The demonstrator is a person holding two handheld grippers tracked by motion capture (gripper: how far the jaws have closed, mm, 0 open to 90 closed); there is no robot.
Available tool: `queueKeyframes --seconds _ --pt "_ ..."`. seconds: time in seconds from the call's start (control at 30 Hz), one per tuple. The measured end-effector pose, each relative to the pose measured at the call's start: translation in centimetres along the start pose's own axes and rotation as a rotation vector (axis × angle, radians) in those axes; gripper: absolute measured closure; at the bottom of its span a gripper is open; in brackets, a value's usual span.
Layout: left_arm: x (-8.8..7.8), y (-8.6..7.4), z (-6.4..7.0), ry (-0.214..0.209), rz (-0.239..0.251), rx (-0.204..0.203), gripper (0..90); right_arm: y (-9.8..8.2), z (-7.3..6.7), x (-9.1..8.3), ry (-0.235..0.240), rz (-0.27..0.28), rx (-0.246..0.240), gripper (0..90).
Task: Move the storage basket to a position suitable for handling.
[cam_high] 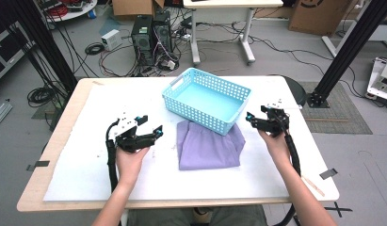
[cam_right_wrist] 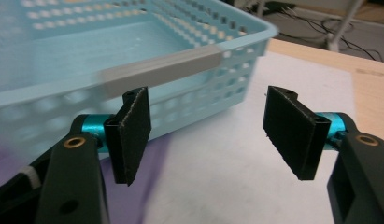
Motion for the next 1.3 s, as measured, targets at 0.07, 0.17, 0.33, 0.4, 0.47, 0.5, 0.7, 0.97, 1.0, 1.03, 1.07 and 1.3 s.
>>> queueKeyframes --seconds 0.07,0.17,0.33,0.4,0.47,0.5,0.7,0.97,1.0,1.03,1.07,1.3 --pt "0.0 -0.1 -0.2 0.007 -0.004 -0.005 27.0 -0.5 -1.9 -0.9 0.051 0.009 -0.001 31.5" --pt "0.2 -0.1 -0.3 0.008 -0.005 -0.011 27.0 -1.3 -4.9 -1.1 0.103 0.005 -0.01 29.6" --pt "0.3 -0.3 -0.7 0.016 -0.012 -0.014 26.8 -1.7 -8.1 0.9 0.107 -0.023 -0.041 26.5" --pt "0.3 -0.4 -0.9 0.017 -0.018 -0.014 26.4 -1.6 -8.4 1.9 0.093 -0.026 -0.05 28.6" --pt "0.3 -0.5 -1.2 0.021 -0.021 -0.009 26.3 -1.7 -8.5 2.5 0.112 -0.044 -0.049 34.7" --pt "0.3 -0.5 -1.2 0.022 -0.019 -0.012 26.3 -1.6 -8.5 2.5 0.106 -0.044 -0.052 36.8" --pt "0.3 -0.6 -1.6 0.026 -0.022 -0.022 26.3 -1.3 -7.1 1.9 0.093 -0.037 -0.081 51.5" --pt "2.4 -0.4 -1.4 -0.004 -0.058 -0.025 26.2 -0.8 -2.8 1.1 0.029 -0.025 -0.019 49.7" --pt "2.8 -0.4 -1.6 -0.004 -0.056 -0.024 26.2 -0.8 -2.5 1.0 0.02 -0.026 -0.009 49.8" --pt "3.3 -0.5 -1.8 -0.001 -0.067 -0.033 26.2 -0.9 -2.2 1.0 0.007 -0.03 -0.01 49.6" --pt "3.8 -0.5 -1.9 -0.005 -0.078 -0.036 26.2 -0.9 -1.9 1.1 0.006 -0.025 -0.015 48.3" --pt "7.5 -0.6 -1.6 -0.06 -0.119 -0.023 26.2 -1.1 -1.4 0.9 0.024 -0.027 0.01 39.9"
Point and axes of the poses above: each handheld gripper's, and its own axes: x roughly forward along the jaws, y roughly out of its top, z roughly to its right, the point moved 10 cm from there along x, roughly forward along the jaws, and after that the axes turned 2 degrees about y, right-handed, at the moved point
